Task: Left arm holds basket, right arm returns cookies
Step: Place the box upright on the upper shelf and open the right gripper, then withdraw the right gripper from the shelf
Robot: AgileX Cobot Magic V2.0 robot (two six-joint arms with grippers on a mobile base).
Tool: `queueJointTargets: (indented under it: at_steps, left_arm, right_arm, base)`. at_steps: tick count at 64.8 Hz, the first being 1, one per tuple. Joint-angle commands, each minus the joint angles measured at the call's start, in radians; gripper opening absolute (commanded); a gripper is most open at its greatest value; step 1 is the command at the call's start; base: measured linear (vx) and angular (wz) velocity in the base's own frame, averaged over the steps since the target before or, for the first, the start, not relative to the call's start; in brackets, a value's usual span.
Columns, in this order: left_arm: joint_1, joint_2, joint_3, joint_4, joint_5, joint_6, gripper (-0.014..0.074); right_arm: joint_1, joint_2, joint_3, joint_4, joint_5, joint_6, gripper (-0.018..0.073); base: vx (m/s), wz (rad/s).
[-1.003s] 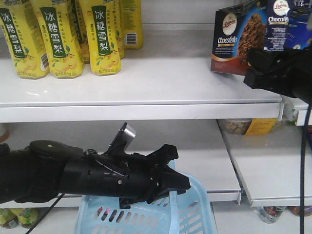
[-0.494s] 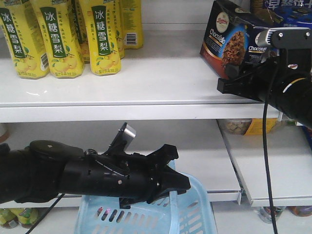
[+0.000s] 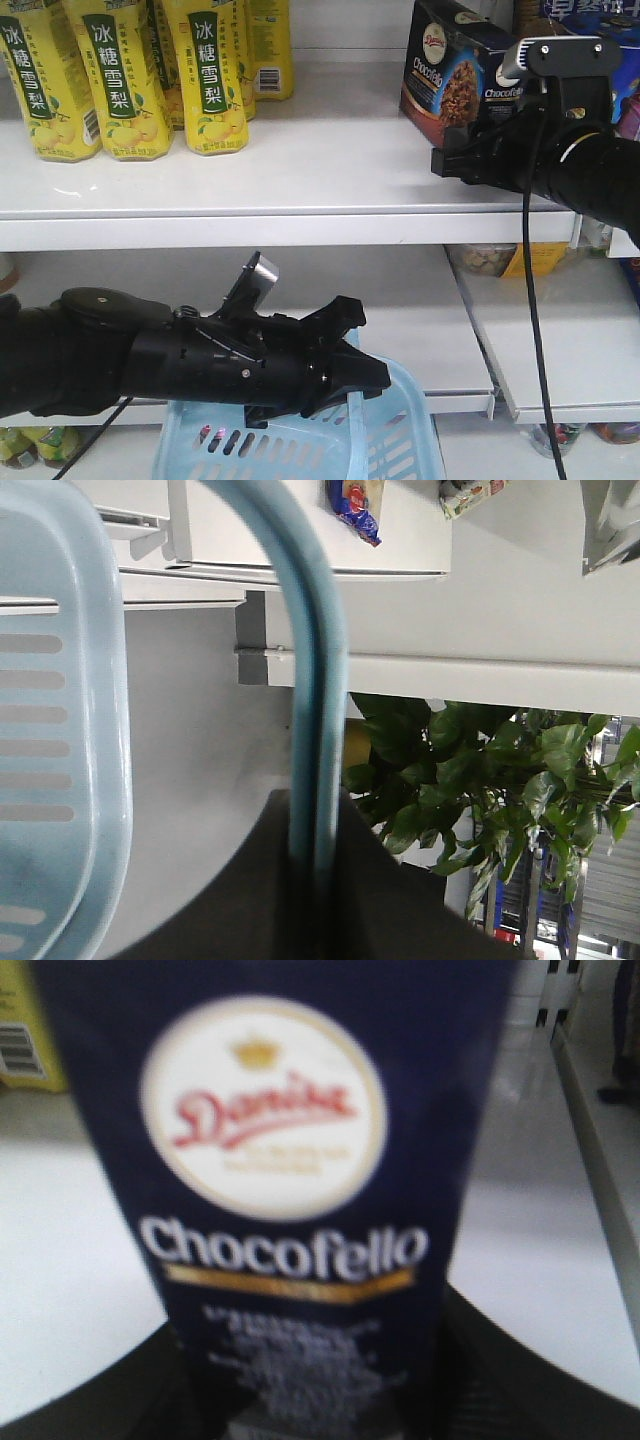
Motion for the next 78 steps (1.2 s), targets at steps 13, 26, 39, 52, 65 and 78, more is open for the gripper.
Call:
queueJointTargets:
  at_steps: [13, 26, 39, 52, 65, 78]
  left_arm:
    - [-0.002, -0.042, -0.029, -0.05, 0.045, -0.002, -0.0006]
    - [-0.002, -0.042, -0.029, -0.05, 0.045, -0.002, -0.0006]
    - [-0.002, -0.042, -0.029, -0.05, 0.045, -0.002, -0.0006]
    - [-0.002, -0.042, -0.029, -0.05, 0.045, -0.002, -0.0006]
    - [-0.002, -0.042, -0.029, -0.05, 0.045, -0.002, -0.0006]
    - [-0.002, -0.042, -0.029, -0.05, 0.045, -0.002, -0.0006]
  right_arm:
    - [-0.001, -0.039, -0.031, -0.007, -0.03, -0.005, 0.0476]
    - [-0.001, -0.107, -0.031, -0.006, 0.014, 0.002, 0.0477]
    - [-0.001, -0.216, -0.03, 0.02, 0.146, 0.002, 0.0477]
    - [-0.001, -0.365, -0.03, 0.024, 0.248, 0.001, 0.0477]
    - [-0.001, -0.534, -0.013, 0.017, 0.308, -0.035, 0.0477]
    - [-0.002, -0.752, 0.159, 0.016, 0.244, -0.088, 0.0452]
  base:
    - [0.0, 0.0]
    - [0.0, 0.0]
    - [0.0, 0.0]
    - [0.0, 0.0]
    - [0.0, 0.0]
    - [0.0, 0.0]
